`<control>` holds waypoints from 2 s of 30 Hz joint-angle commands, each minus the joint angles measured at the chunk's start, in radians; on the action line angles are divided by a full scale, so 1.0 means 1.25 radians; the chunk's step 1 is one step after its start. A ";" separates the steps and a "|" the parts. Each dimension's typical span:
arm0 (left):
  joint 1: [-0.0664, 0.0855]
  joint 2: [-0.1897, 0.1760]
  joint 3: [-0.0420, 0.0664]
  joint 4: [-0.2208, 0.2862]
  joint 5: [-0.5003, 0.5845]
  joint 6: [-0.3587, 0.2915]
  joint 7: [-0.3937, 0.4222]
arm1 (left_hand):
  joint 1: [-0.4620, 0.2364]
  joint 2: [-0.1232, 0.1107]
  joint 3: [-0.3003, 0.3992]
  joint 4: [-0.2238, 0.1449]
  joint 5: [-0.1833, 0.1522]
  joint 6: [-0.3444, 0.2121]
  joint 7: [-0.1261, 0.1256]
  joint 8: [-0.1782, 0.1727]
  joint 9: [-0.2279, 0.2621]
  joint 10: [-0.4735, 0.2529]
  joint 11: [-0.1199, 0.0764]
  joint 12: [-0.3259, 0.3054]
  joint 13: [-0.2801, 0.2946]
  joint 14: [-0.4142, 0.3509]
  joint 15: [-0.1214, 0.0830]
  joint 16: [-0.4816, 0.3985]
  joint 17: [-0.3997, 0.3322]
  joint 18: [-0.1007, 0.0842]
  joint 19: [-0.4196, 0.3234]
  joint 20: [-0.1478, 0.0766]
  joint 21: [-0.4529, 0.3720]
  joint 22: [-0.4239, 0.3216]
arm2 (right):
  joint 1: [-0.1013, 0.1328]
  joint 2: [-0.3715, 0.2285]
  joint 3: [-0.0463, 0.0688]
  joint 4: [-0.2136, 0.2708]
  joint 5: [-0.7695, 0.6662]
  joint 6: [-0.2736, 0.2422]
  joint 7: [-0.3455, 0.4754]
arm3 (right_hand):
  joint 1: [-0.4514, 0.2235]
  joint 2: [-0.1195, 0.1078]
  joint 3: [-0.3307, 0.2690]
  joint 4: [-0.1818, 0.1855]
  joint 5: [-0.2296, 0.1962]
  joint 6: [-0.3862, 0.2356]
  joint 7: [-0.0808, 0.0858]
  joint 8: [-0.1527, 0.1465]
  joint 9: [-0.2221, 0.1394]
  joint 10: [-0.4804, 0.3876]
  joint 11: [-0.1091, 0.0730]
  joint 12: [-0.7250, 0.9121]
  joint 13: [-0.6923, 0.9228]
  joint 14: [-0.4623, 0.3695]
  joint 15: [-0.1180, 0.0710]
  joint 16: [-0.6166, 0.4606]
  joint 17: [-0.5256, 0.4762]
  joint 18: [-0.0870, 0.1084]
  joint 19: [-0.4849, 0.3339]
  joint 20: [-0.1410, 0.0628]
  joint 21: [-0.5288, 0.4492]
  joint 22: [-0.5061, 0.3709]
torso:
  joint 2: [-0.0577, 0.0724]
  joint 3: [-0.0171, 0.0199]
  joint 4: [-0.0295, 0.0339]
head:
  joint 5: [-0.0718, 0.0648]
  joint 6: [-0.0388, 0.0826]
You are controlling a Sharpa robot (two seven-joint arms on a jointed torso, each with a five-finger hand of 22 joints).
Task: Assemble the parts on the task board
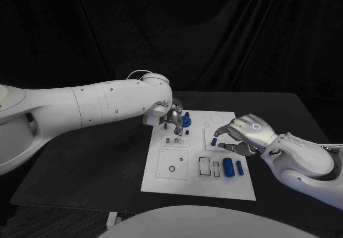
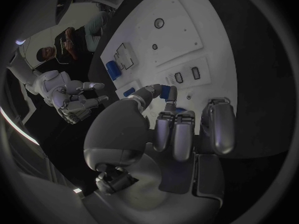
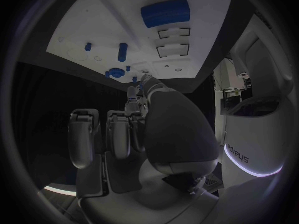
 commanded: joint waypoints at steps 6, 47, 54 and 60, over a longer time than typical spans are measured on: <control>-0.008 0.008 0.000 -0.005 -0.111 0.056 -0.017 | -0.044 0.006 0.202 -0.027 -0.004 0.047 -0.030 0.094 0.028 0.058 -0.011 0.010 0.176 0.083 -0.010 0.005 0.210 0.004 0.009 -0.005 0.005 0.148 | 0.002 -0.005 0.000 0.009 -0.007 0.002 -0.017 | -0.001 0.007 0.000 0.005 0.005 0.009 -0.001 0.003 -0.001 0.085 -0.007 0.003 0.211 0.077 -0.005 -0.003 0.177 0.002 0.065 -0.006 -0.005 0.200 | 0.000 0.0003 -0.0001 | 0.001 0.000; -0.052 0.016 0.000 -0.019 -0.074 -0.010 -0.007 | -0.079 0.016 0.213 -0.045 -0.026 0.049 -0.030 0.074 0.045 0.055 -0.010 0.001 0.170 0.081 -0.010 0.001 0.207 0.005 0.006 -0.006 -0.007 0.146 | 0.002 0.012 0.000 -0.002 -0.006 0.011 -0.019 | 0.001 0.008 0.001 0.006 0.003 0.010 -0.002 0.003 -0.002 0.085 -0.008 0.003 0.211 0.076 -0.006 -0.004 0.175 0.002 0.064 -0.006 -0.006 0.200 | 0.000 -0.0002 0.0015 | 0.008 0.000; -0.053 0.021 0.000 -0.026 -0.067 -0.011 -0.007 | -0.079 0.016 0.213 -0.046 -0.027 0.049 -0.030 0.074 0.045 0.054 -0.010 0.001 0.170 0.081 -0.010 0.001 0.206 0.005 0.007 -0.006 -0.006 0.146 | 0.002 0.013 0.000 -0.003 -0.006 0.013 -0.019 | 0.001 0.008 0.001 0.006 0.003 0.010 -0.002 0.003 -0.002 0.085 -0.008 0.003 0.211 0.076 -0.006 -0.004 0.175 0.002 0.064 -0.006 -0.006 0.200 | 0.000 -0.0003 0.0015 | 0.007 0.000; -0.055 0.025 0.000 -0.030 -0.065 -0.006 -0.008 | -0.080 0.017 0.214 -0.046 -0.029 0.049 -0.030 0.072 0.045 0.055 -0.010 0.002 0.171 0.081 -0.010 0.001 0.207 0.005 0.007 -0.006 -0.005 0.146 | 0.002 0.014 0.000 -0.003 -0.006 0.015 -0.020 | 0.002 0.009 0.002 0.005 0.003 0.010 -0.002 0.003 -0.002 0.085 -0.008 0.003 0.211 0.076 -0.006 -0.005 0.175 0.002 0.064 -0.006 -0.006 0.200 | 0.000 -0.0001 0.0017 | 0.007 0.000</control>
